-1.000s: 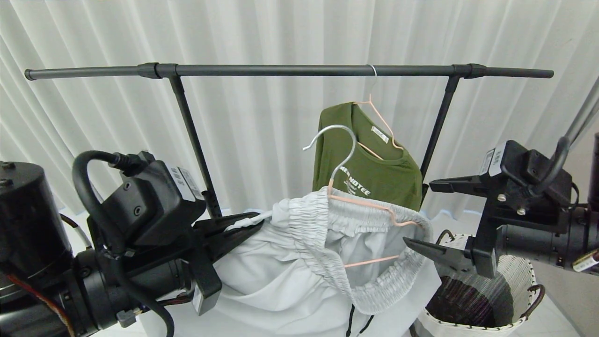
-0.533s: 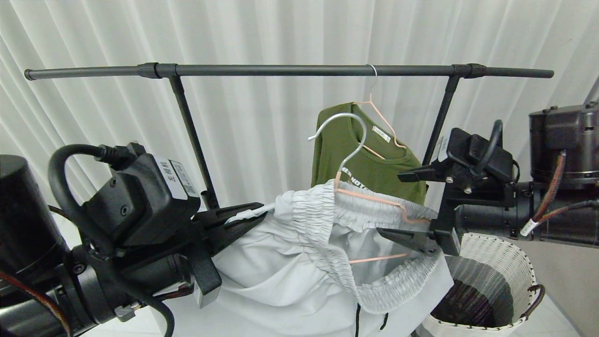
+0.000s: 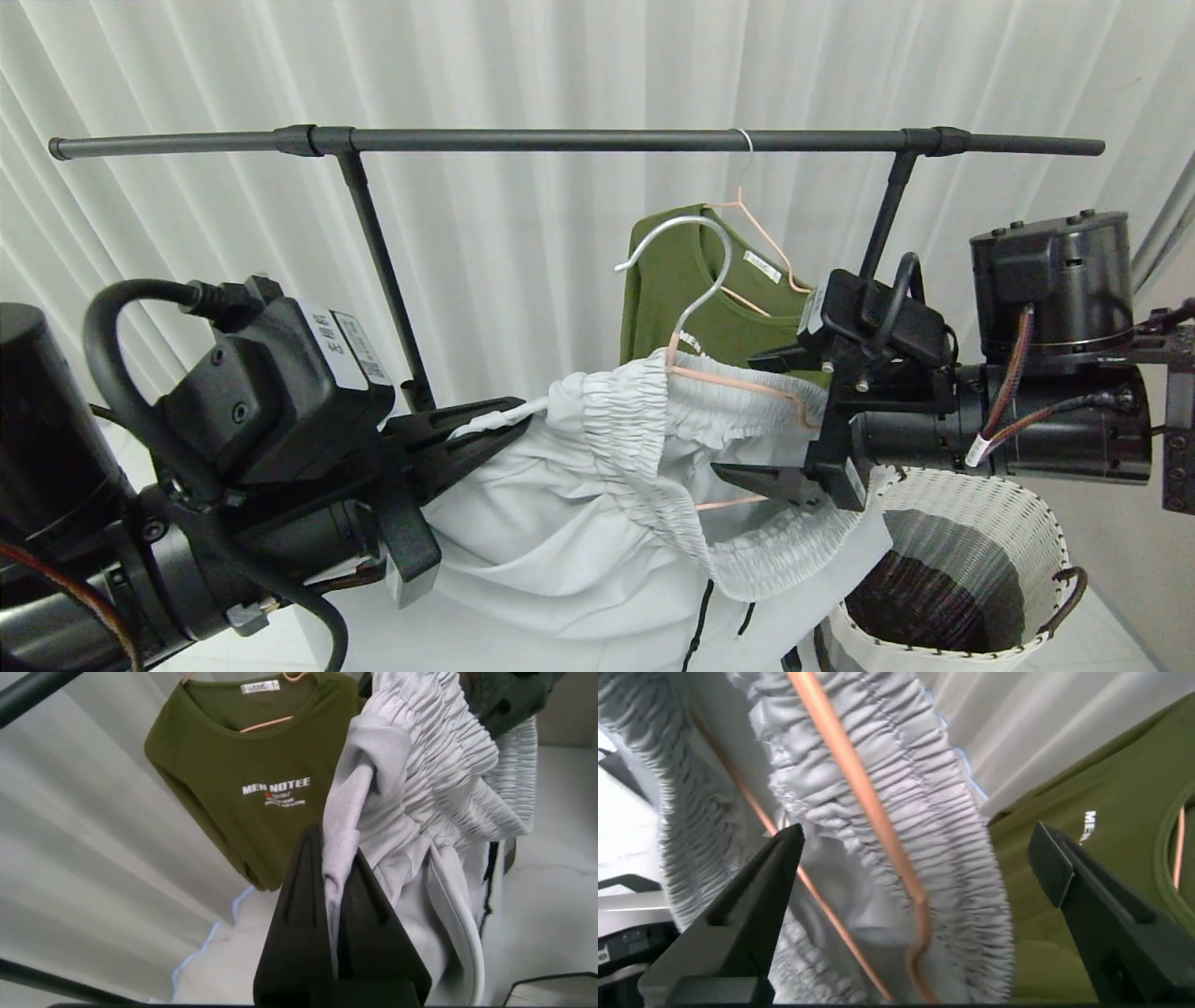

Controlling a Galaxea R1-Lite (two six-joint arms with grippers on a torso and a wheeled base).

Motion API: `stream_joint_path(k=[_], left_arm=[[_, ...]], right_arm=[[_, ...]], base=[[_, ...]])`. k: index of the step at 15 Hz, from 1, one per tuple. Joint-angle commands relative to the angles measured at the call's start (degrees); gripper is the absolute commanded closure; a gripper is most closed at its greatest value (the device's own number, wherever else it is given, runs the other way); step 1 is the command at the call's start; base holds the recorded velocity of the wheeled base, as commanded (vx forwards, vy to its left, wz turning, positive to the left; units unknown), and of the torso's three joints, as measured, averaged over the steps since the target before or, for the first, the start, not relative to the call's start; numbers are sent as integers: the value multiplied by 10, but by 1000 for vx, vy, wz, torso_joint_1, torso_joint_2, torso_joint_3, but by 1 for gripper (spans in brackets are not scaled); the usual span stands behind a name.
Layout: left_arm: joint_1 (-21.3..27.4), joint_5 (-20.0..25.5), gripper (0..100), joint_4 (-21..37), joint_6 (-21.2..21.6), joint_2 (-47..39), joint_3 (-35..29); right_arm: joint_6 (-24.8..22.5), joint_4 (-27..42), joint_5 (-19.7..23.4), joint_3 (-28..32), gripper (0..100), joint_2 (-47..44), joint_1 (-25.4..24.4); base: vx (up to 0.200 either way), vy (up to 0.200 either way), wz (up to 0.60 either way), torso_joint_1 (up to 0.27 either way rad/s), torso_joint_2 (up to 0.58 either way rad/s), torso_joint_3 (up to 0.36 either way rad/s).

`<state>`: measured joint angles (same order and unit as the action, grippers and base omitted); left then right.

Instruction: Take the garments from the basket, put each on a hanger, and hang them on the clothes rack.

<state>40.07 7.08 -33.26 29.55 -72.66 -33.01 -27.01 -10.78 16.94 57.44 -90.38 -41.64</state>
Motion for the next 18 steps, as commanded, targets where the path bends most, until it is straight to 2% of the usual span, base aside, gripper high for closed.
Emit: stream_joint_path(k=[1, 8, 9, 13, 18], left_arm=[[0, 0, 100, -1, 0, -1, 0], [0, -1, 100, -6, 1, -3, -1], [0, -1, 0, -6, 0, -2, -1], [-8, -3, 0, -6, -6, -2, 7], [-28, -3, 0, -6, -8, 45, 52]], right_arm=[[0, 0, 0, 0, 100, -3, -1], [-1, -6, -6, 14, 100, -3, 2], [-5, -6, -6, 19, 100, -1, 2], [-58, -5, -11, 32, 100, 14, 5], [-73, -6, -38, 30, 100, 33, 46]], base=[[0, 0, 0, 0, 0, 0], [0, 0, 0, 0, 0, 0], [0, 0, 0, 0, 0, 0], [0, 0, 0, 0, 0, 0], [0, 0, 0, 0, 0, 0]])
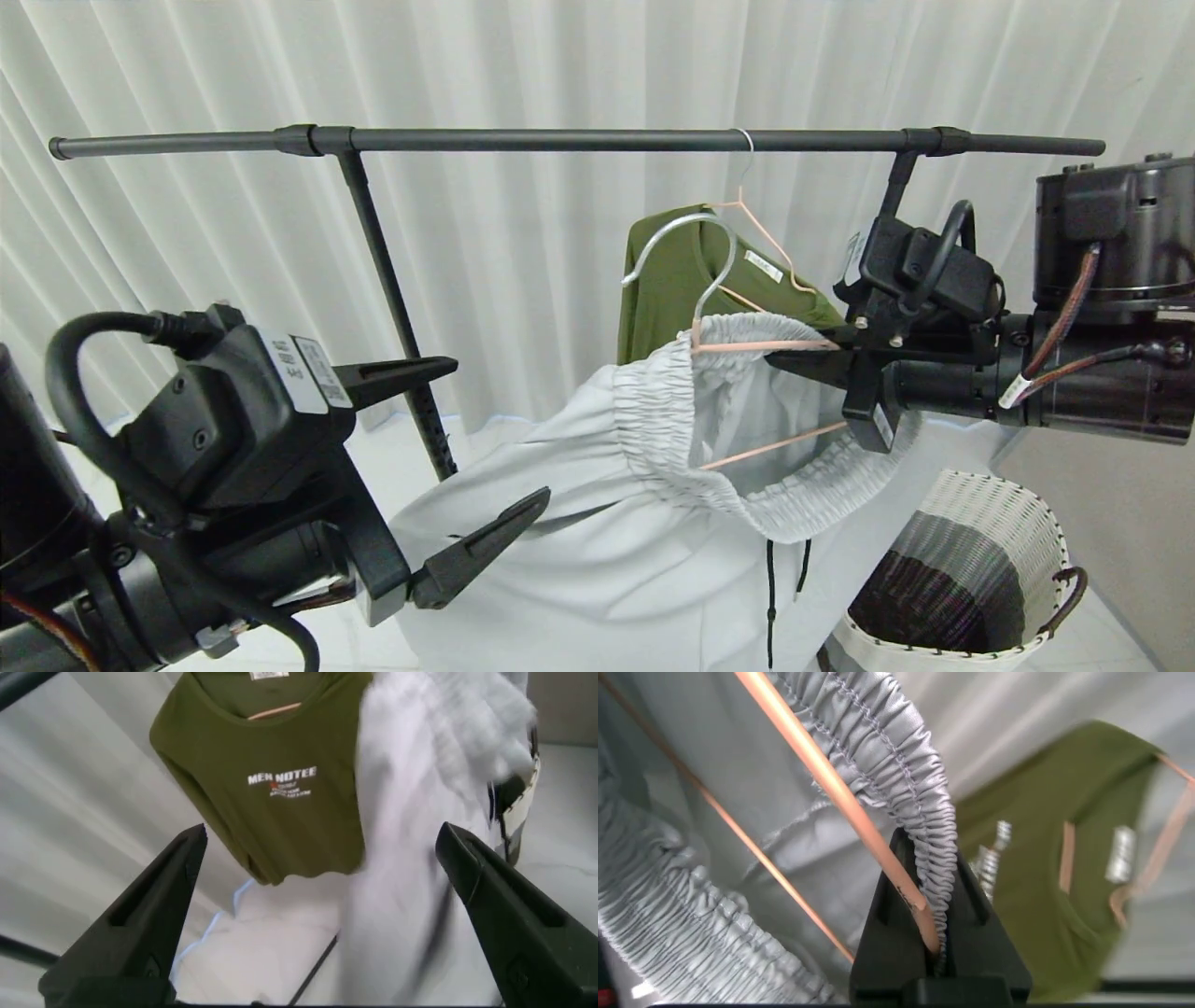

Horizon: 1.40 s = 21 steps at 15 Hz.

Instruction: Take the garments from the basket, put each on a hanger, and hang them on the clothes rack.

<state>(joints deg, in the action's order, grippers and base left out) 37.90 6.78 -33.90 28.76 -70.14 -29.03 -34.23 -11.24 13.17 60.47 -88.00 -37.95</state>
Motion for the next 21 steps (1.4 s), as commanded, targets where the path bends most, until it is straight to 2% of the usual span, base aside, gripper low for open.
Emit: stream_joint_path(k=[1, 5, 6, 9, 13, 14, 18, 21], left_arm=[[-15, 0, 0, 1, 0, 30, 29], [-112, 0, 0, 1, 7, 59, 128], [-123, 0, 0, 1, 8, 53, 134], [-140, 0, 0, 1, 0, -18, 131], [-141, 1, 0, 1, -14, -36, 122], [-141, 1, 100, 1, -20, -37, 120], [-149, -1, 100, 1, -34, -40, 117], [-233, -23, 100, 1, -30, -39, 117]], right_arm=[[0, 0, -1, 1, 100, 13, 18], [0, -1, 1, 3, 100, 25, 33], [0, -1, 1, 3, 100, 26, 32], [0, 1, 0, 4, 100, 35, 29], [0, 0, -2, 4, 100, 36, 24], [0, 0, -3, 5, 100, 36, 23], [0, 1, -5, 4, 100, 38, 22], [3, 2, -20, 4, 100, 42, 32]], base=[[0, 0, 0, 0, 0, 0], [0, 0, 0, 0, 0, 0], [0, 0, 0, 0, 0, 0], [0, 0, 0, 0, 0, 0], [0, 0, 0, 0, 0, 0], [0, 0, 0, 0, 0, 0], [0, 0, 0, 0, 0, 0], [0, 0, 0, 0, 0, 0]])
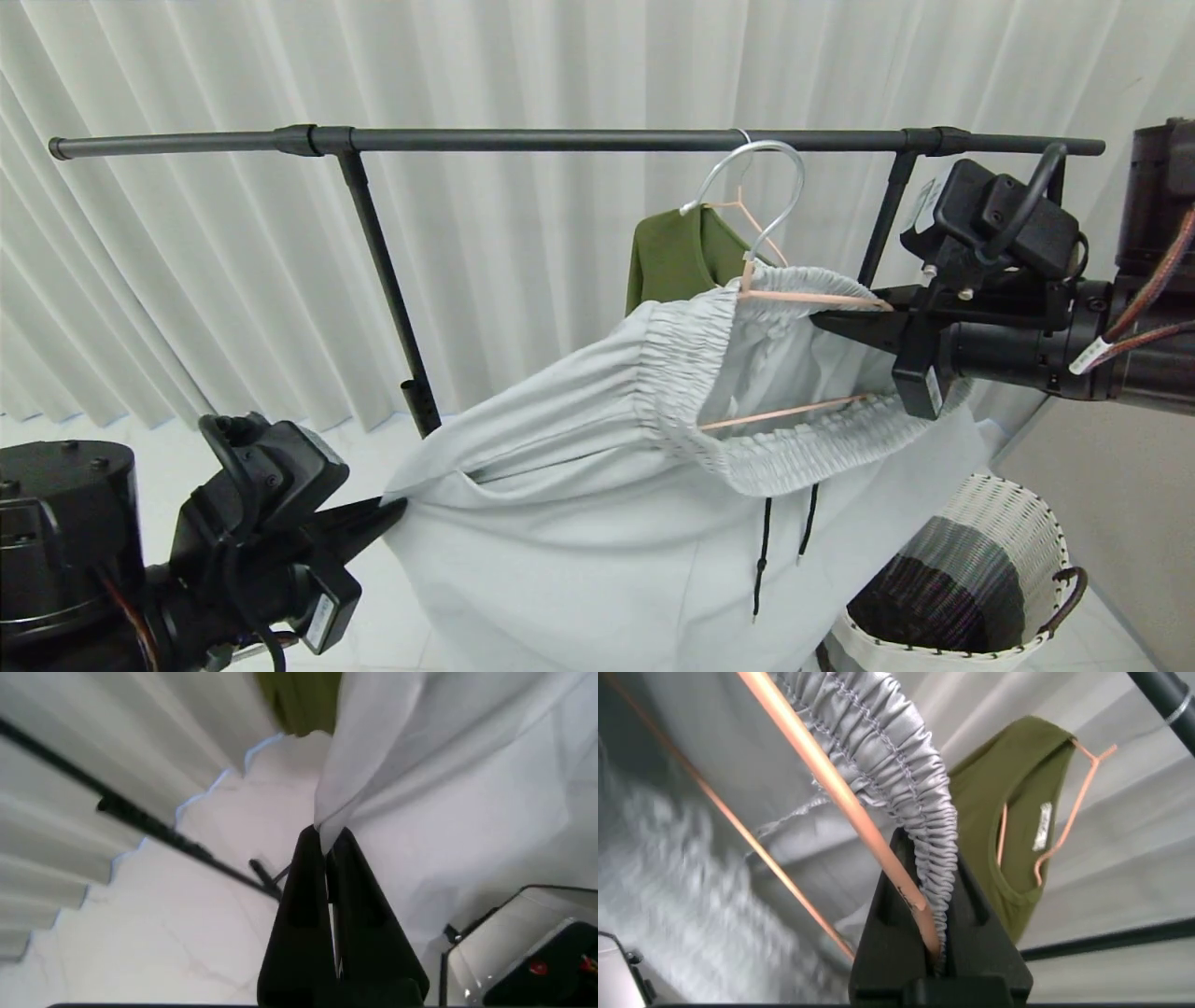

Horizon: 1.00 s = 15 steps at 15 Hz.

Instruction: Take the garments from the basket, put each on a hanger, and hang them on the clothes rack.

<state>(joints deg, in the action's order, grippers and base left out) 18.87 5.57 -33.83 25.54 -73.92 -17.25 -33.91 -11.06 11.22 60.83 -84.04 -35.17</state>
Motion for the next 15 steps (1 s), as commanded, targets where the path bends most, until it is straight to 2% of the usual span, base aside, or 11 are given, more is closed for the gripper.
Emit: stream_joint_path(k=[1, 6, 8, 9, 11, 15], left_arm=[[-64, -21, 100, 0, 3, 1, -2], [-73, -25, 100, 0, 3, 5, -1], [-73, -50, 100, 0, -1, 5, -1], [-73, -63, 0, 0, -3, 6, 0], [-69, -62, 0, 0, -5, 20, 1], [-69, -61, 0, 0, -6, 41, 12]], right_arm=[[0, 1, -1, 1, 100, 5, 10], [3, 0, -14, 2, 100, 5, 12], [3, 0, -23, 1, 100, 6, 12], [6, 0, -24, 1, 100, 7, 12], [7, 0, -28, 2, 100, 7, 12], [9, 1, -73, 1, 100, 6, 12]], base=[[0, 0, 0, 0, 0, 0], [0, 0, 0, 0, 0, 0], [0, 0, 0, 0, 0, 0], [0, 0, 0, 0, 0, 0], [0, 0, 0, 0, 0, 0], [0, 0, 0, 0, 0, 0]])
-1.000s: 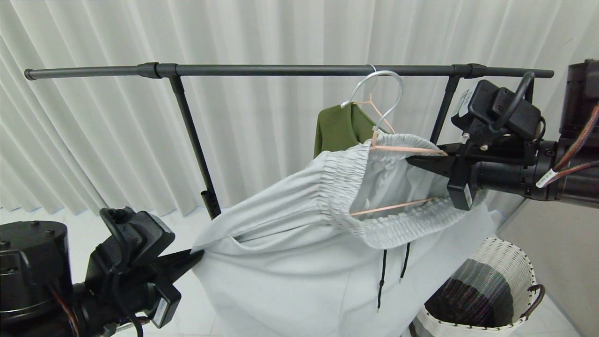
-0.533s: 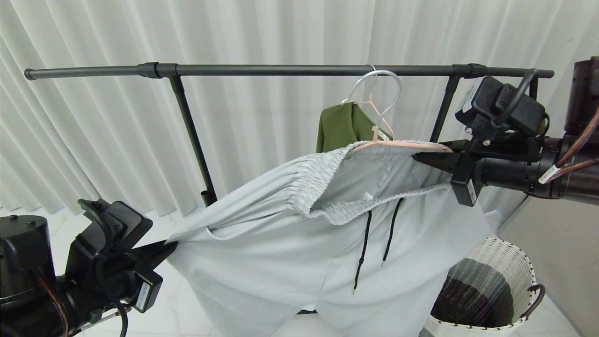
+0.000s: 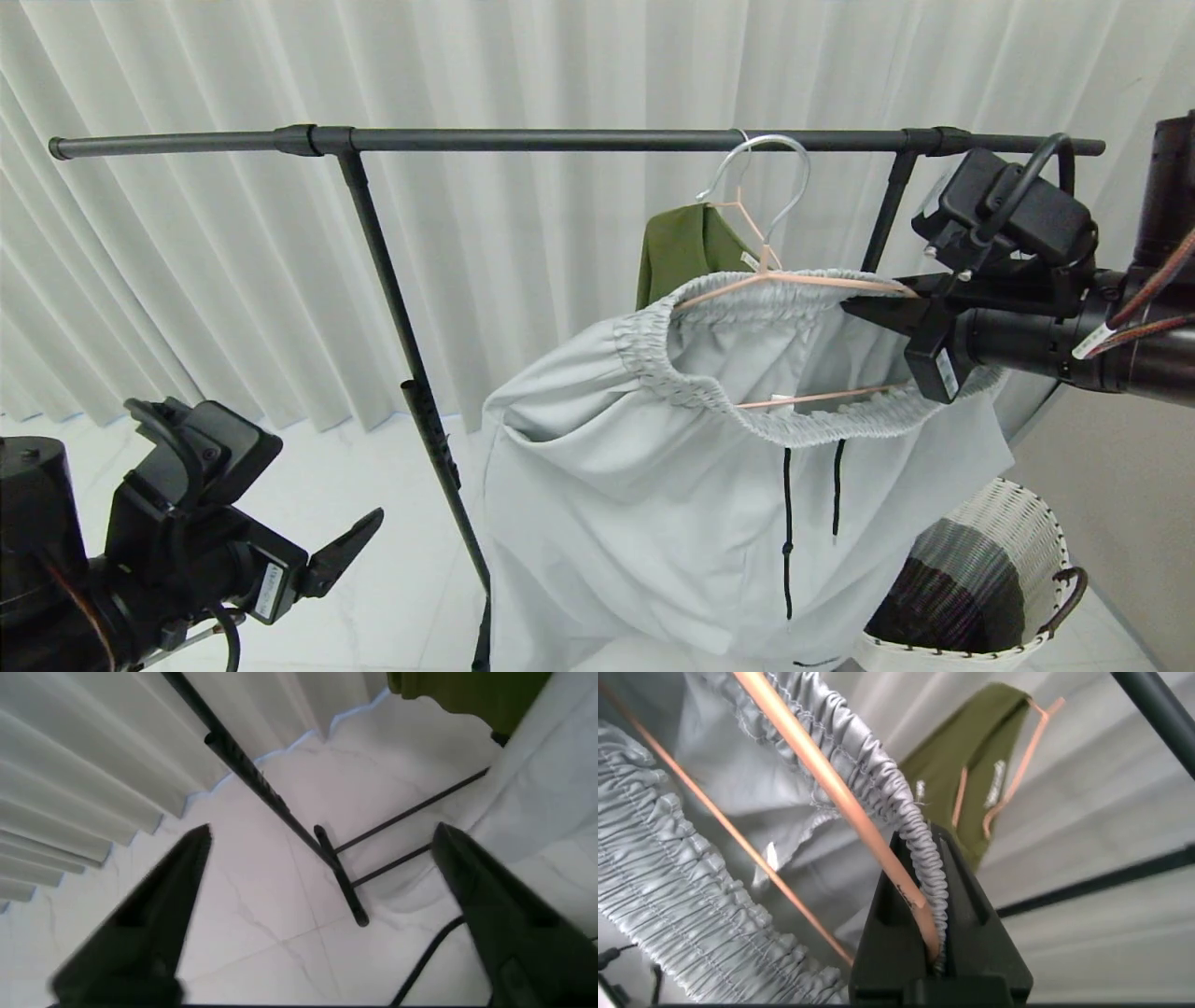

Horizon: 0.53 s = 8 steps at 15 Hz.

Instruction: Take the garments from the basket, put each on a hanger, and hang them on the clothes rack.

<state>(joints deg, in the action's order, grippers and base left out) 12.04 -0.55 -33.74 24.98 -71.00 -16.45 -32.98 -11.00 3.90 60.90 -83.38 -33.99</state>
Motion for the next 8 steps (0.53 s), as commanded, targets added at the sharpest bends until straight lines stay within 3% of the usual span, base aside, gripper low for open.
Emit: stream_joint_path(k=[1, 8], left_arm=[[-1, 0, 0, -1, 1, 21, 3], [-7, -3, 0, -1, 4, 48, 1]], right_arm=[[5, 1, -6, 0, 100, 1, 0], [30, 4, -55, -5, 100, 3, 0]], base=[[0, 0, 0, 0, 0, 0], [0, 0, 0, 0, 0, 0]])
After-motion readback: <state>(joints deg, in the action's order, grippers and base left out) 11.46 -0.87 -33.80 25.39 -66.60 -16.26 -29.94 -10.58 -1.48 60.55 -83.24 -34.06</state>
